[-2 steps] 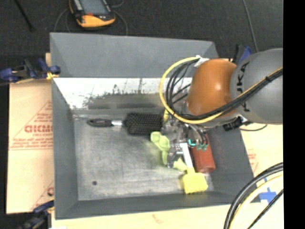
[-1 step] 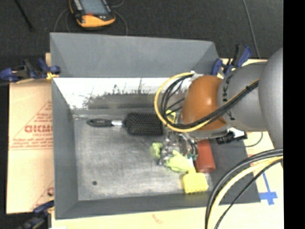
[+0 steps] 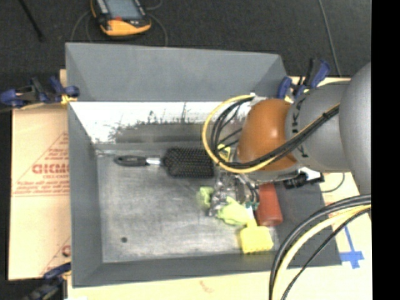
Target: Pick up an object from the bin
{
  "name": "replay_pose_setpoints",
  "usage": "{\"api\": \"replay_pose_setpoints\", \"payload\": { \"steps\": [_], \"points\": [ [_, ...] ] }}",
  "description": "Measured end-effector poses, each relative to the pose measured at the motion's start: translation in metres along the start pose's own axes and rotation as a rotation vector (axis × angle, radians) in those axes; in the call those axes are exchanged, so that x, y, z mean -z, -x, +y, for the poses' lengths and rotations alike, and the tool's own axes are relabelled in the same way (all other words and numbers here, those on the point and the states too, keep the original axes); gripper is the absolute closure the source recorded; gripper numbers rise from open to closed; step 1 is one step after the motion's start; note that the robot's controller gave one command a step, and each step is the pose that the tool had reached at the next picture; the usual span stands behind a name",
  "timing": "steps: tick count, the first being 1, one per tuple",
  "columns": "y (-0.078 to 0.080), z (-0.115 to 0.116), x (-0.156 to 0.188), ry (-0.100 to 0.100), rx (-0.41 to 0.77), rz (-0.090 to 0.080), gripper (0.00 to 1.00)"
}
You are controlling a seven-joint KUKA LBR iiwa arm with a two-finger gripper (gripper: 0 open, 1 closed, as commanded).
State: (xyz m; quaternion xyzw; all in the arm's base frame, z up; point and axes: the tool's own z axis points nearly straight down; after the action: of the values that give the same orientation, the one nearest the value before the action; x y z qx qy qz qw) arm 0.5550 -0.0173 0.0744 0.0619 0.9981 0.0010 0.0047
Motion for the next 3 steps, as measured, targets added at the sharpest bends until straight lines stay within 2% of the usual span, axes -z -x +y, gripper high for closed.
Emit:
{"api": "replay_pose_setpoints", "payload": {
  "steps": [1, 2, 3],
  "points": [
    [0.007, -0.005, 0.052, -0.003, 0.021, 0.012, 1.0],
    [-0.035, -0.02, 0.086, -0.002, -0.043, 0.004, 1.0],
    [-0.01, -0.009, 0.115, -0.004, -0.04, 0.009, 1.0]
  ]
}}
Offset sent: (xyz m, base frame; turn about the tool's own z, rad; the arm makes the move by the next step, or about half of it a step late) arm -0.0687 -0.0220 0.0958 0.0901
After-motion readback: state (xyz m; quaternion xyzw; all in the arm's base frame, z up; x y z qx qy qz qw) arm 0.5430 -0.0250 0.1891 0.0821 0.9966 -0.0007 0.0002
